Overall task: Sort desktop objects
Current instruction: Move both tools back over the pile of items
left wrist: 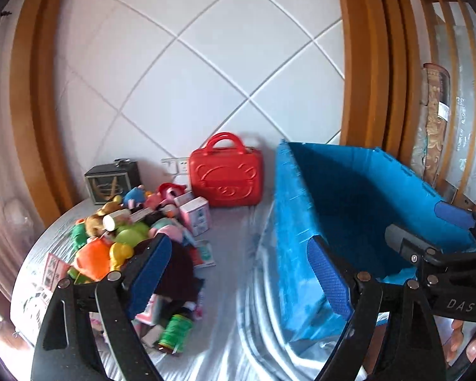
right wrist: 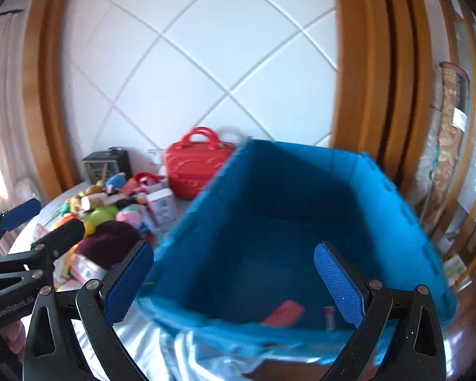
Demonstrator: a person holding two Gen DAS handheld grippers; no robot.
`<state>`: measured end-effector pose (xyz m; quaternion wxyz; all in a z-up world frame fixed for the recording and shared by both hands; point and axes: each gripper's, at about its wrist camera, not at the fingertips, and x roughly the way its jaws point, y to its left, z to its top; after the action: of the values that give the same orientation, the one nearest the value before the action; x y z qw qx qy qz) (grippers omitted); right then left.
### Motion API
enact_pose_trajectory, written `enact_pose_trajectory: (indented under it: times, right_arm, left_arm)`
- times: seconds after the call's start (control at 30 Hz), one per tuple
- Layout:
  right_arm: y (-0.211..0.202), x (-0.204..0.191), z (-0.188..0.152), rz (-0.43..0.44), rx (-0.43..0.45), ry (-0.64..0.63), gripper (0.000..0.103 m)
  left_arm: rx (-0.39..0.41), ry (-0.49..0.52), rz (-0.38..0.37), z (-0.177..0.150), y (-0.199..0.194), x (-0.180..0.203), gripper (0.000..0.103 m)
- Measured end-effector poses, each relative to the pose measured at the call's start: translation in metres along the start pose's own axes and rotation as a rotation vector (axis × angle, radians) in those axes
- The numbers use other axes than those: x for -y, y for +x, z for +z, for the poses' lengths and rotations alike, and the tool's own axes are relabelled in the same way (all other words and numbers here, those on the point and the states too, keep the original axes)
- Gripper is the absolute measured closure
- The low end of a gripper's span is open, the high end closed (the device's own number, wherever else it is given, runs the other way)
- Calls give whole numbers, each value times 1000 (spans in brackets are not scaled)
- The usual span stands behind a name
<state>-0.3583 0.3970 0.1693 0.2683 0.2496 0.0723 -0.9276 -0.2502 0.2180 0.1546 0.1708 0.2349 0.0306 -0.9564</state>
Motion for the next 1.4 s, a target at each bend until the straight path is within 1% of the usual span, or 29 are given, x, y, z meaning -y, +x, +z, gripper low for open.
enact_pose_trajectory:
  times: [0.13, 0.4, 0.5, 0.57, 0.7, 0.87, 1.0, 1.13, 1.17, 1.27, 1.4]
  right_arm:
    - [-2, -64, -15, 27, 12, -33, 0]
    - [11, -170, -48, 94, -38, -52, 0]
    - [19, -201, -63, 106, -57, -57, 0]
    - [28, -218, -73, 120, -85, -58, 0]
    - [48, -240, -88, 139, -151, -65, 0]
    - [81, -255, -102, 134, -214, -87, 0]
    - [116, -254, -115, 146, -292, -77, 0]
    - [153, -256, -127, 176, -370, -76, 0]
    - [165, -258, -131, 188, -395, -85, 0]
    - [187, -264, -137, 221, -431, -99, 0]
    - [210, -280, -144, 265, -467, -115, 0]
  left_arm:
    - [-1, -30, 19, -19, -13, -59, 15]
    - [-36, -55, 86, -65, -31, -167, 15]
    - [-36, -64, 143, -83, -37, -202, 15]
    - [-44, -92, 181, -94, -40, -229, 15]
    - [-55, -142, 245, -113, -39, -272, 15]
    - [-125, -184, 303, -141, -21, -311, 15]
    - [-203, -201, 357, -162, -2, -329, 15]
    - [-273, -231, 416, -182, 17, -345, 15]
    - [-291, -241, 423, -187, 20, -348, 15]
    - [-338, -259, 437, -200, 29, -355, 15]
    - [-370, -283, 455, -214, 35, -366, 15]
